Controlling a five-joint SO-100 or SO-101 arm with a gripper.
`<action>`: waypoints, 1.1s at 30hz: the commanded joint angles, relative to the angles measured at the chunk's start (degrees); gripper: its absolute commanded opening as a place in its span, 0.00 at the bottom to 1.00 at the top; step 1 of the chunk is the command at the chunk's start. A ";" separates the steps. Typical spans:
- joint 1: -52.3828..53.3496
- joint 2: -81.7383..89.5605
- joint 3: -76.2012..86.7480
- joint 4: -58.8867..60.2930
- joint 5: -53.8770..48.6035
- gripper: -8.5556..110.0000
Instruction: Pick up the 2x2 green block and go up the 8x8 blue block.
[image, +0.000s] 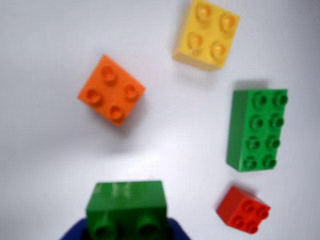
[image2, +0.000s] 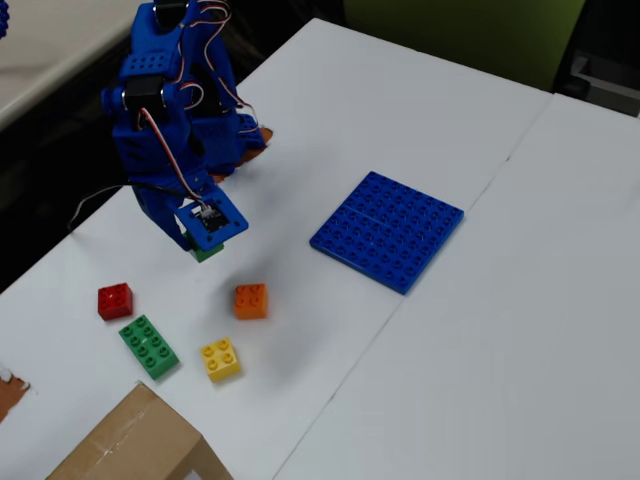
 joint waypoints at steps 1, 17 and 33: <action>-2.46 4.75 -2.37 1.49 0.88 0.07; -16.88 18.81 -2.55 6.68 14.24 0.07; -34.98 18.72 -22.50 18.11 25.22 0.07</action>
